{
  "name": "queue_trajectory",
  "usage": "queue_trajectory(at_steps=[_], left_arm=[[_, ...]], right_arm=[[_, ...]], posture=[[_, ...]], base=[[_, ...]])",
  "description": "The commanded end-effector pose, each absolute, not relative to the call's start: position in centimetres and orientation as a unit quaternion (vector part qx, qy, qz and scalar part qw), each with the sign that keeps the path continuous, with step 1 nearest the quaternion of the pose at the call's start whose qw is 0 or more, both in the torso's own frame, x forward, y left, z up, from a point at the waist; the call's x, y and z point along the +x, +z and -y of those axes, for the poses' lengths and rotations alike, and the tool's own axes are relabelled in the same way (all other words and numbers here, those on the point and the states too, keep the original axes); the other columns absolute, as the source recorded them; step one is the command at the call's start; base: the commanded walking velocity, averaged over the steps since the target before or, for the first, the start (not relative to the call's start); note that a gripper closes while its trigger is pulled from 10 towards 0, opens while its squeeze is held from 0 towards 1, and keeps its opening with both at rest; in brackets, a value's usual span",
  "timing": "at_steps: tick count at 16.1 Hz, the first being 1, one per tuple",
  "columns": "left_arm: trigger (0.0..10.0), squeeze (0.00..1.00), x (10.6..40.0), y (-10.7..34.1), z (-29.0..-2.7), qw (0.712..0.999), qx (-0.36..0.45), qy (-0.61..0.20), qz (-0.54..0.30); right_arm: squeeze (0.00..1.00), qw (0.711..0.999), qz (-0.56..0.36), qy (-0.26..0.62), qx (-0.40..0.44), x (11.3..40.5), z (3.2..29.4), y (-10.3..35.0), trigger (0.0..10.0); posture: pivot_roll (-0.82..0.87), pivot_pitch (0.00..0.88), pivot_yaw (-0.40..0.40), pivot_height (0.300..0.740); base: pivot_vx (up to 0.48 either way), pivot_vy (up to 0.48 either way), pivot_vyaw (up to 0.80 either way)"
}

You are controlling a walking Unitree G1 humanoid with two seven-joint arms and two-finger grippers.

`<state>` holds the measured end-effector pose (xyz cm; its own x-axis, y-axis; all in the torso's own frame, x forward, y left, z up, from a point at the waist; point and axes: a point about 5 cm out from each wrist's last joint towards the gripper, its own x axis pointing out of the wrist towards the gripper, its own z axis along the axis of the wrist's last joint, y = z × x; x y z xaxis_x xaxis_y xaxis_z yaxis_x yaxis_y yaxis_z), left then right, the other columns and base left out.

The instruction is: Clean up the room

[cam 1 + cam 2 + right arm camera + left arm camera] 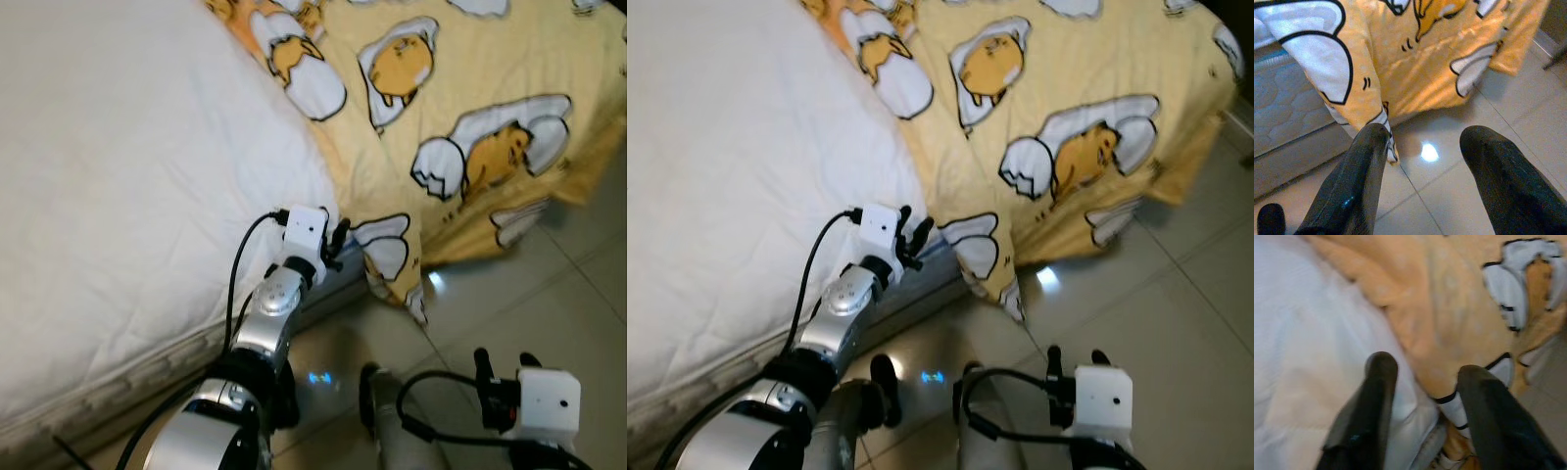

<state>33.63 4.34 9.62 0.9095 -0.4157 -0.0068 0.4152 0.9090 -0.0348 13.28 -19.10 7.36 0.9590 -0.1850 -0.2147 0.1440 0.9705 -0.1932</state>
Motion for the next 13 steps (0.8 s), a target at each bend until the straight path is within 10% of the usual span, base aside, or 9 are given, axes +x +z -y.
queue_trajectory(at_steps=[1,9,10,13], left_arm=[[10.0,1.0,32.5,8.3,-2.6,0.974,-0.039,-0.22,-0.04],[10.0,1.0,33.5,8.5,-2.8,0.981,-0.051,-0.174,-0.072],[10.0,0.0,33.9,8.4,-3.2,0.983,-0.052,-0.157,-0.08],[10.0,0.0,34.5,8.5,-3.7,0.985,-0.055,-0.132,-0.097]], right_arm=[[0.0,0.984,-0.13,-0.087,-0.089,12.7,19.5,6.9,10.0],[0.0,0.984,-0.135,-0.074,-0.093,12.5,19.3,6.9,10.0],[0.0,0.983,-0.138,-0.072,-0.093,12.3,19.2,6.9,10.0],[0.0,0.983,-0.142,-0.07,-0.094,11.9,19.2,7.0,10.0]], posture=[[-0.36,0.337,0.023,0.74],[-0.36,0.361,0.007,0.74],[-0.36,0.368,0.004,0.74],[-0.37,0.378,0.0,0.74]], base=[[0.3,-0.371,0.0],[0.277,-0.203,0.0],[0.0,0.0,0.0],[0.0,0.0,0.0]])
